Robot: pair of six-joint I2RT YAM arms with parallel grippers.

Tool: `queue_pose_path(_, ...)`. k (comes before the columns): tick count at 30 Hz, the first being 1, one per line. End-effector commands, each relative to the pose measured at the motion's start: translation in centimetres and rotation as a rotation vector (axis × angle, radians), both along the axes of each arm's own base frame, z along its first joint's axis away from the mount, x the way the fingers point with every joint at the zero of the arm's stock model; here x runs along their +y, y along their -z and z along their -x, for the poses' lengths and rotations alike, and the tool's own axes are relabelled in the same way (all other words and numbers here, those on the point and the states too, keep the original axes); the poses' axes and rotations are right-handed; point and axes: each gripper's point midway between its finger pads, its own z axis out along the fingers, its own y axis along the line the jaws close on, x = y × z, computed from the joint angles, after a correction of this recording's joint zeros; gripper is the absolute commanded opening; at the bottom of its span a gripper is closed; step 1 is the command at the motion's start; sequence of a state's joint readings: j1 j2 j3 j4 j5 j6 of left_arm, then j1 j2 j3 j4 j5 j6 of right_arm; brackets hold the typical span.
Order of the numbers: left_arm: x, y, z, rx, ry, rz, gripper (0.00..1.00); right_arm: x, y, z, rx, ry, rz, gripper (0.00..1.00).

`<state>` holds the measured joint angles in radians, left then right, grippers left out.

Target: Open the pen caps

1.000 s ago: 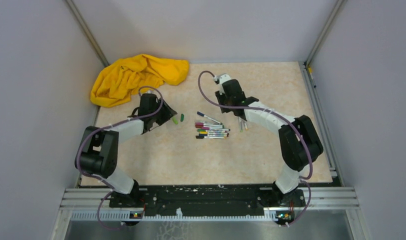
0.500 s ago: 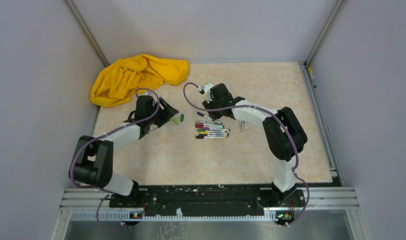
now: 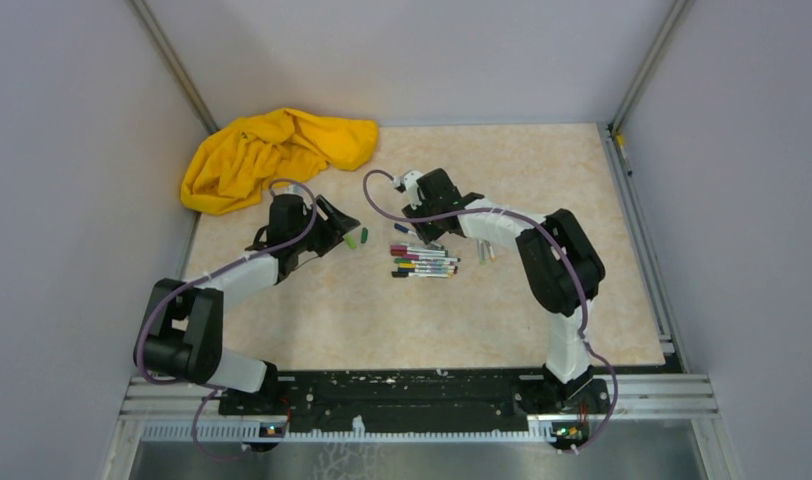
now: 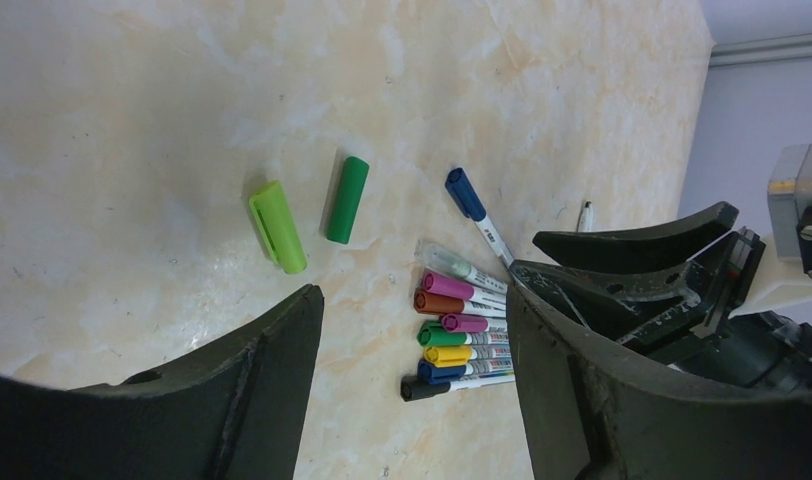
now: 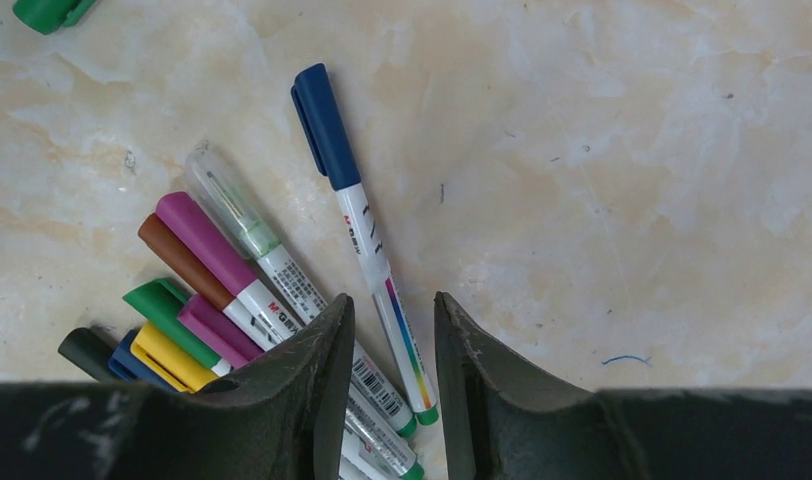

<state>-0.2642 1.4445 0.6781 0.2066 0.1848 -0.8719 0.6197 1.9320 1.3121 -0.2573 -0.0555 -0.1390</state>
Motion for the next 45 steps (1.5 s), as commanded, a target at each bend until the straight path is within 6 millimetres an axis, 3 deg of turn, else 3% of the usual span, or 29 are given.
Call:
queue_pose_path(1, -0.5, -1.0, 0.2, -0.032, 0.013, 0.031, 0.73, 1.6, -0.5, -0.9, -0.03, -0.035, -0.013, 0.35)
queue_pose_path(10, -0.4, -0.9, 0.4, -0.035, 0.009, 0.036, 0.73, 0.8, 0.9, -1.0, -0.025, -0.026, 0.036, 0.33)
queue_pose_path(17, -0.3, -0.9, 0.5, -0.035, 0.004, 0.038, 0.74, -1.2, 1.7, -1.5, -0.022, 0.007, 0.074, 0.07)
queue_pose_path(21, -0.3, -0.9, 0.6, -0.034, 0.004, 0.041, 0.75, -2.1, 1.3, -2.2, -0.04, 0.028, 0.063, 0.01)
queue_pose_path(28, -0.4, -1.0, 0.3, -0.038, 0.004, 0.044, 0.75, -3.1, -0.7, -4.1, -0.137, 0.078, 0.083, 0.0)
queue_pose_path(33, -0.6, -1.3, 0.2, -0.046, 0.008, 0.054, 0.75, -2.7, -3.2, -4.7, -0.195, 0.083, 0.045, 0.0)
queue_pose_path(39, -1.6, -2.4, 0.0, -0.07, 0.031, 0.123, 0.76, -1.8, -5.7, -3.2, -0.224, 0.063, -0.018, 0.0)
queue_pose_path(45, -3.3, -3.5, -0.2, -0.08, 0.069, 0.206, 0.77, 0.4, -7.4, -0.1, -0.222, 0.018, -0.084, 0.0)
